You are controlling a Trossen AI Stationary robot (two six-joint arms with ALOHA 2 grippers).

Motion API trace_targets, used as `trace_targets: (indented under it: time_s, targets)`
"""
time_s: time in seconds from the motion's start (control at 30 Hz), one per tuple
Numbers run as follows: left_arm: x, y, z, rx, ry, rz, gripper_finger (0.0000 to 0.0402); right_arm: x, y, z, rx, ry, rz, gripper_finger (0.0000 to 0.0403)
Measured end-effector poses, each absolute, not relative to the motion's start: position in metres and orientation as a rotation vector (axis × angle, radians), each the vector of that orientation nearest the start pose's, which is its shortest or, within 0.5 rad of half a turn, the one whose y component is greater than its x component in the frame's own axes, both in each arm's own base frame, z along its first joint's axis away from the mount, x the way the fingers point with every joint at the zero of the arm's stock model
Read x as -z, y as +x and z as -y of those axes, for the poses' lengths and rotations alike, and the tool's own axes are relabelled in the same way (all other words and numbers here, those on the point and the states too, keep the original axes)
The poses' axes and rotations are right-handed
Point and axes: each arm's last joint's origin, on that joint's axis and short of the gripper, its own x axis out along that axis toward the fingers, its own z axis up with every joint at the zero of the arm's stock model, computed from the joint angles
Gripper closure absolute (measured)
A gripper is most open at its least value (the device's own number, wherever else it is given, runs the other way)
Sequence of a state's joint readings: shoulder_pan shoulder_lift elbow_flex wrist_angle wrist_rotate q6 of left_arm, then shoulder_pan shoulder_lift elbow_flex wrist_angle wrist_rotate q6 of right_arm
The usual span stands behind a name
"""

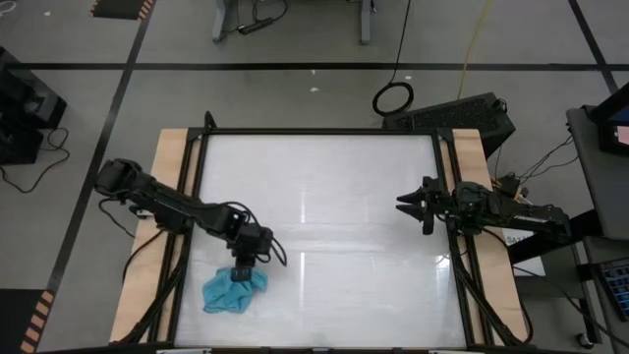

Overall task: Roll towel
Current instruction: Roll the blue towel

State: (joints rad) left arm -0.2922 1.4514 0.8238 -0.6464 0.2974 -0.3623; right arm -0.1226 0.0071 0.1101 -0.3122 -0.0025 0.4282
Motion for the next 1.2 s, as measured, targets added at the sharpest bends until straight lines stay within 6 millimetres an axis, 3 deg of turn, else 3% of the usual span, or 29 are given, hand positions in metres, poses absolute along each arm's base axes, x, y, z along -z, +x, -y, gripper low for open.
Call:
trace_targets:
  time_s: [0.17,0.27,0.37,0.53,0.67,0.8,0.9,1.0,1.2]
  targets:
    - [-0.203,0.247,0.083,0.279,-0.229,-1.323,0.0397,-0.170,0.087,0.011,0.161,0.423,-0.181,0.0259]
    - [-0.231,0.261,0.077,0.234,-0.117,-1.217,0.0398,-0.170,0.087,0.011,0.160,0.414,-0.182,0.0259]
    - [-0.269,0.280,0.067,0.180,0.029,-1.039,0.0399,-0.170,0.087,0.011,0.160,0.414,-0.181,0.0259]
    - [-0.350,0.306,0.049,0.064,0.246,-0.663,0.0400,-0.170,0.088,0.011,0.156,0.418,-0.181,0.0259]
    - [-0.407,0.311,0.040,-0.022,0.362,-0.410,0.0400,-0.170,0.088,0.010,0.123,0.422,-0.188,0.0259]
    - [-0.439,0.310,0.037,-0.053,0.421,-0.270,0.0401,-0.170,0.088,0.009,0.106,0.429,-0.191,0.0259]
    - [-0.438,0.310,0.033,-0.067,0.417,-0.306,0.0401,-0.170,0.088,0.009,0.106,0.434,-0.191,0.0259]
    - [-0.418,0.317,0.027,-0.076,0.358,-0.436,0.0401,-0.170,0.088,0.009,0.106,0.434,-0.191,0.0259]
    - [-0.332,0.349,0.031,-0.037,0.263,-0.814,0.0401,-0.170,0.088,0.009,0.098,0.414,-0.198,0.0259]
